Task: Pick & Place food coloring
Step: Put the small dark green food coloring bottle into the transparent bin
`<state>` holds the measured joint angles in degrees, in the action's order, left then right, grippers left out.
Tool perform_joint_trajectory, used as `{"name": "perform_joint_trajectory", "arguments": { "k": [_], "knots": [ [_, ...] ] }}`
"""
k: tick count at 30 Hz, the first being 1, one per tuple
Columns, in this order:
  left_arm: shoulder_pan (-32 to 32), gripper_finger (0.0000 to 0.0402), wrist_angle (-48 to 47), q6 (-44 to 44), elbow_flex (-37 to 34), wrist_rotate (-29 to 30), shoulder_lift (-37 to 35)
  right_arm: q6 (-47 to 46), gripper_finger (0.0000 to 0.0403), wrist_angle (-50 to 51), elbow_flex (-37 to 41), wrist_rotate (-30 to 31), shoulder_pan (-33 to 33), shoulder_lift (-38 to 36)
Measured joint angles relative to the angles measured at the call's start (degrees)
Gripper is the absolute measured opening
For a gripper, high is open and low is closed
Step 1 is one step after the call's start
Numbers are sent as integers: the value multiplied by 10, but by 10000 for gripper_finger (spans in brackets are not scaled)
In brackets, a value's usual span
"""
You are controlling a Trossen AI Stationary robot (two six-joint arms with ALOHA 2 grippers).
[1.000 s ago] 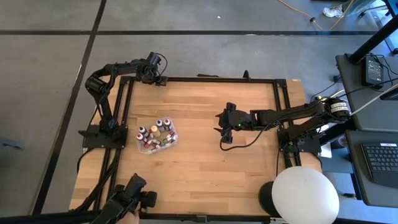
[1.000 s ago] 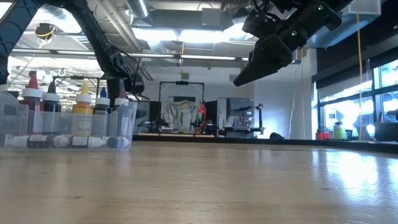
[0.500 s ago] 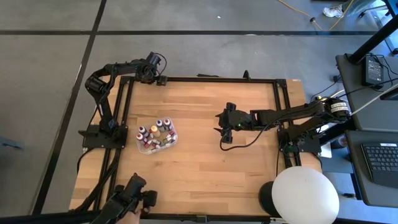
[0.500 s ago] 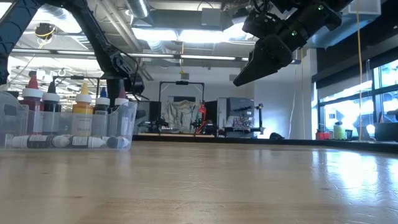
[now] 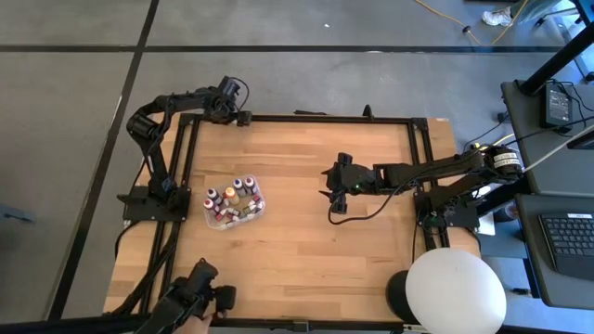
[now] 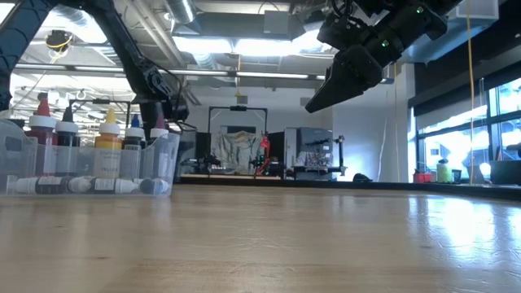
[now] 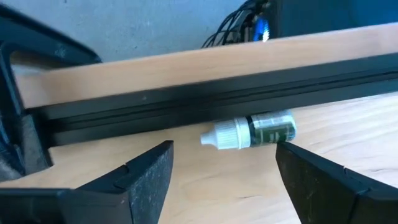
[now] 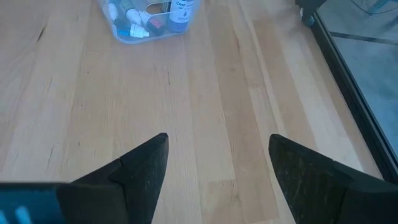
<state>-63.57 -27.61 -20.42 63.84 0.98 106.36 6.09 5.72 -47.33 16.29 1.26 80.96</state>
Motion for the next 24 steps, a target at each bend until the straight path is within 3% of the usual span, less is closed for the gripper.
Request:
{"name": "perform_joint_trajectory", "arguments": {
  "k": [24],
  "knots": [
    [0, 279, 20, 25, 0, -12, -1, 0, 280, 1, 0, 0, 0, 0]
  ]
}}
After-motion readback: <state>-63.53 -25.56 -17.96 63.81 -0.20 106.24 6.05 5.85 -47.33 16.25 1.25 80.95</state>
